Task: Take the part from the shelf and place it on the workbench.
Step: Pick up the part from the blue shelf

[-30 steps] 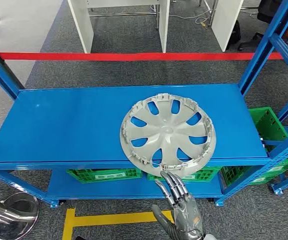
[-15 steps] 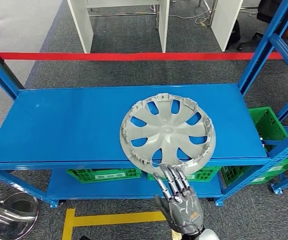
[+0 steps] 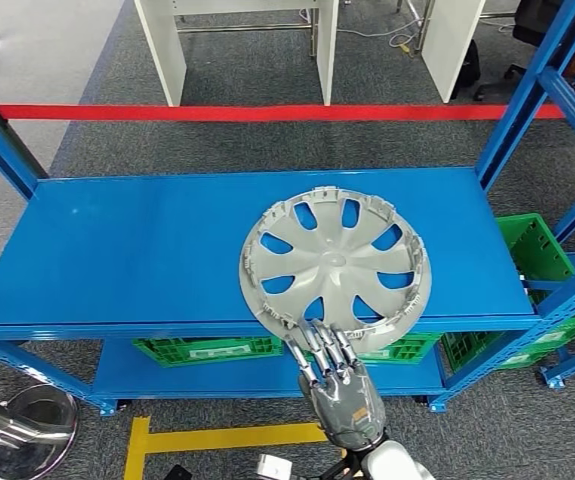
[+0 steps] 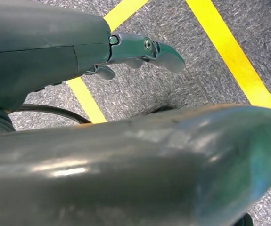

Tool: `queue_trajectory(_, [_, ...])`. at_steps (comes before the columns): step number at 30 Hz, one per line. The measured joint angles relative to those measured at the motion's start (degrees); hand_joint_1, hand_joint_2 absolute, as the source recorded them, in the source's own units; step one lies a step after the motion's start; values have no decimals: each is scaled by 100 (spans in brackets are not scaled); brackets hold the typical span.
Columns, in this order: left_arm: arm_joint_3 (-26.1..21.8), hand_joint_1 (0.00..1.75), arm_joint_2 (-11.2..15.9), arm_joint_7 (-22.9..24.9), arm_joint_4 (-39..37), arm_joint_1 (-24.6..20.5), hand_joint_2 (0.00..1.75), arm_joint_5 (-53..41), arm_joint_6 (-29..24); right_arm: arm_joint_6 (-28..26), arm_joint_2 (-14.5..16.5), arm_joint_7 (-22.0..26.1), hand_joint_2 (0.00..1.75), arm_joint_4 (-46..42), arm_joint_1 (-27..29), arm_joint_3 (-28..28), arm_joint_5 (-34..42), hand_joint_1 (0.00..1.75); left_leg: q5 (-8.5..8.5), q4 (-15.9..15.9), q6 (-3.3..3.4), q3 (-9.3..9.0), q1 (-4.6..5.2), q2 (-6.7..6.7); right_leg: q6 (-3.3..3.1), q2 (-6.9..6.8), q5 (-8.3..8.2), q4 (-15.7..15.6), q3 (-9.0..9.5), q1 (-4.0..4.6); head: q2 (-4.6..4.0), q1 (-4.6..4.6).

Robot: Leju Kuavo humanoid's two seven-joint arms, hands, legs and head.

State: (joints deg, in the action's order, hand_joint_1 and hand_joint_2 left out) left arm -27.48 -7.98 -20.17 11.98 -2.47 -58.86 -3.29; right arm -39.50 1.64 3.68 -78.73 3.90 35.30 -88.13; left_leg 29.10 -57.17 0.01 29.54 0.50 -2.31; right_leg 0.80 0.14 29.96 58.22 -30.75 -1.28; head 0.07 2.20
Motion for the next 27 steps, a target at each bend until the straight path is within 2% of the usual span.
queue_trajectory(4, [9,0,-2,35,0,-16,0,-38,35,-2,-161,-439,175,172,-165,279,-153,0,0,-1,0,0,0,0,0,0,0,0,0,0,0,1])
queue_trajectory(11, [16,0,-2,41,0,-21,0,-44,45,-4,-264,-549,175,321,-261,448,-186,0,0,0,0,0,0,0,0,0,0,0,-1,0,0,1])
queue_trajectory(24, [66,0,1,81,0,-41,0,3,64,-4,-595,-1332,175,728,-518,1176,-168,0,0,-1,0,1,0,0,1,0,0,0,-1,0,0,1])
queue_trajectory(27, [93,0,1,87,0,-48,0,63,63,-4,-684,-1349,175,847,-556,1297,-158,0,0,-1,0,1,0,0,1,0,0,0,-2,-1,0,1])
